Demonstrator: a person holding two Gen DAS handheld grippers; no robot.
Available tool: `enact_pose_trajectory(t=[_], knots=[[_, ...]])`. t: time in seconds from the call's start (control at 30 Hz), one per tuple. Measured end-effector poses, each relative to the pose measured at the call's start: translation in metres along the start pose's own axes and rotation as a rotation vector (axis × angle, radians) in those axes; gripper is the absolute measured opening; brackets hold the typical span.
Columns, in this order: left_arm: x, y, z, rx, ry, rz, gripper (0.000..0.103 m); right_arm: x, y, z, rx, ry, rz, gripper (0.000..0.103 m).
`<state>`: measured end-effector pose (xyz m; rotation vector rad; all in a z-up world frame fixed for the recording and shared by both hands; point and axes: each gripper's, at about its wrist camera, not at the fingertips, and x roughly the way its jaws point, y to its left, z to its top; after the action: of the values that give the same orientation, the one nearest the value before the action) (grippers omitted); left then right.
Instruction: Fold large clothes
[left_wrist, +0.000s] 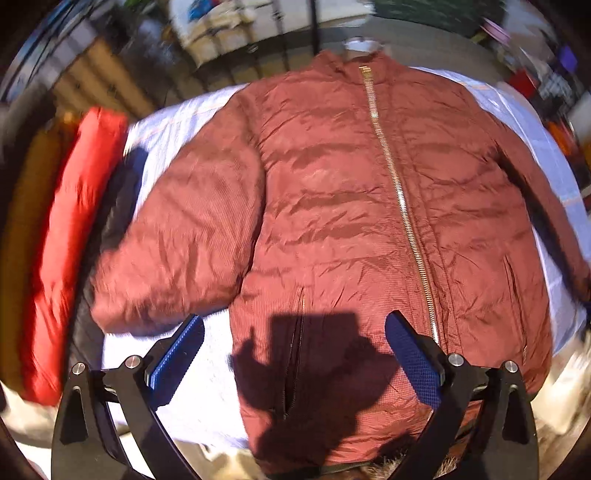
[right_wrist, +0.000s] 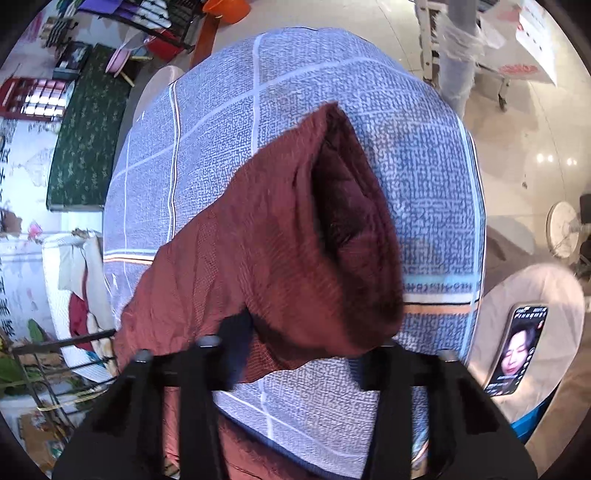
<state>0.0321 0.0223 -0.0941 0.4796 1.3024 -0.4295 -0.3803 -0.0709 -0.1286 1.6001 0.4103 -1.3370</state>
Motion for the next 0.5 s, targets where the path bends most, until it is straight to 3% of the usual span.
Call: enact_pose_trajectory(t=[0.13,0.3,0.4,0.5], knots=[[0.007,0.017,-0.009,-0.058,0.018,0.024,0.097,-0.018,0.033,0.005,-0.143,-0.059,-0.05,0.019],[0.009,0.031,-0.019,-0.101,0.019,0.033,0.097,-0.059,0.107,0.014,-0.32,-0.166,-0.03,0.016],[0.007,0.035,-0.023,-0.102,0.002,0.056,0.097,-0.083,0.188,0.003,-0.528,-0.238,0.01,0.016],[0.003,0.036,-0.028,-0.086,-0.019,0.075,0.097,-0.098,0.277,-0.037,-0.759,-0.278,0.091,0.016]])
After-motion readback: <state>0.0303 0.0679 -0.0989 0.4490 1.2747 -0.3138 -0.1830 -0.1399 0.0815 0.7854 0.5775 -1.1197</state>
